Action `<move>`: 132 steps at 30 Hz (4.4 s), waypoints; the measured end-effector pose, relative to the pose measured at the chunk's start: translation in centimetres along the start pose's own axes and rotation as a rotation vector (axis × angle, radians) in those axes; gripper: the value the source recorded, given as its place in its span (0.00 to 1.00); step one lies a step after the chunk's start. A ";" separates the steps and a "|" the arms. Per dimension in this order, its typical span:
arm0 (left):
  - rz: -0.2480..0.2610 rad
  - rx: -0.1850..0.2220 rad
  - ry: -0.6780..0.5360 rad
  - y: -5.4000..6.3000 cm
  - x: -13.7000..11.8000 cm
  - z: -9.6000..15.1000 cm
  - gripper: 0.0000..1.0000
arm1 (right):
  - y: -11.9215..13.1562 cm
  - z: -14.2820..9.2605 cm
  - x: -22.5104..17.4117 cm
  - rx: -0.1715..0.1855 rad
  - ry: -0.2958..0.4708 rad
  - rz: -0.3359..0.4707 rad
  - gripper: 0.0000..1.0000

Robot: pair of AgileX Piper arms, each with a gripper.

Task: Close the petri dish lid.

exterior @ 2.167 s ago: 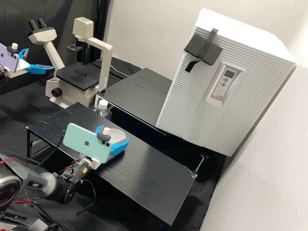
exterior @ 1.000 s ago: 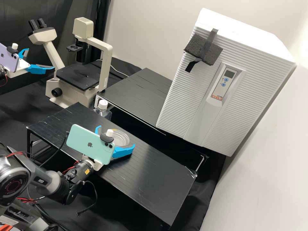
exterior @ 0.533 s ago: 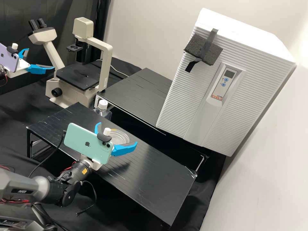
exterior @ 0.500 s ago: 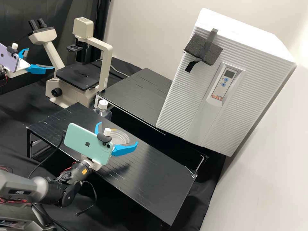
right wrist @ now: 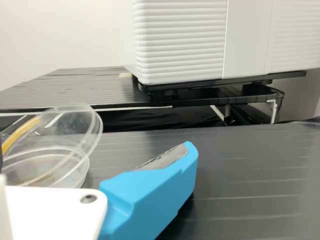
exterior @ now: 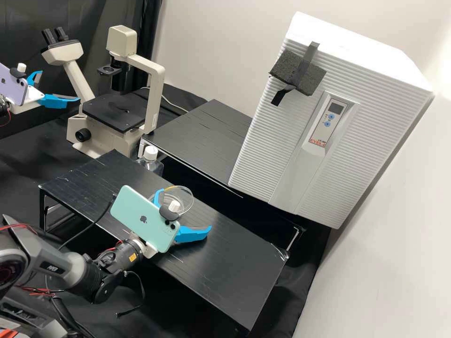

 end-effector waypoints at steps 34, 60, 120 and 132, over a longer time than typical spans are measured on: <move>0.000 0.000 0.000 0.0 0.0 0.0 1.00 | -0.3 -1.4 -0.8 0.019 0.165 -0.118 1.00; 0.000 0.000 0.000 0.0 0.0 0.0 1.00 | -0.8 -1.1 -0.1 0.017 0.113 -0.084 1.00; 0.000 0.000 0.000 0.0 0.0 0.0 1.00 | -0.7 1.3 1.0 0.037 0.049 -0.056 0.00; 0.000 0.000 0.000 0.0 0.0 0.0 1.00 | -0.4 1.4 0.8 0.052 0.061 -0.065 0.00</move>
